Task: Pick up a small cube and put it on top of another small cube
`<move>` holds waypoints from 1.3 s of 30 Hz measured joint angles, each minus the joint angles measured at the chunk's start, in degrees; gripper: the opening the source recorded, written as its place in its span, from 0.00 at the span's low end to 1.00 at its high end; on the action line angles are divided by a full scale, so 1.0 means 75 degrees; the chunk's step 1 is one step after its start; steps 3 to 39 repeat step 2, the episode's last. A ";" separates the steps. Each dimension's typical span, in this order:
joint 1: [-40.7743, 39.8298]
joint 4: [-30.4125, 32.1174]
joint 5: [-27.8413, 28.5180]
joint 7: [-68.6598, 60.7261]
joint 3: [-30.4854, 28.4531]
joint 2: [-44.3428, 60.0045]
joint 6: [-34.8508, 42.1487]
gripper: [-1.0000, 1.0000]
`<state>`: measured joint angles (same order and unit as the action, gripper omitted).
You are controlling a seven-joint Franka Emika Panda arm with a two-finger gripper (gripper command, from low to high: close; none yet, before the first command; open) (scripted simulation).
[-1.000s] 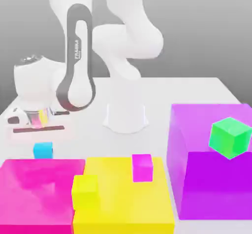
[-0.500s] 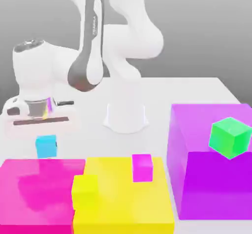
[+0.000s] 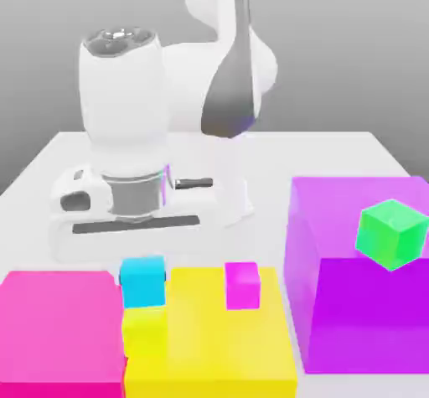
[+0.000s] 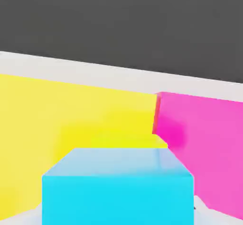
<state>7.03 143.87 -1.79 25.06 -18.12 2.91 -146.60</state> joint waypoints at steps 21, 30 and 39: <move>0.0001 0.0000 0.0000 0.0000 0.0000 0.0000 0.0000 1.00; 0.0001 0.0000 0.0000 0.0000 0.0000 0.0000 0.0000 1.00; 0.0001 0.0000 0.0000 0.0000 0.0000 0.0000 0.0000 1.00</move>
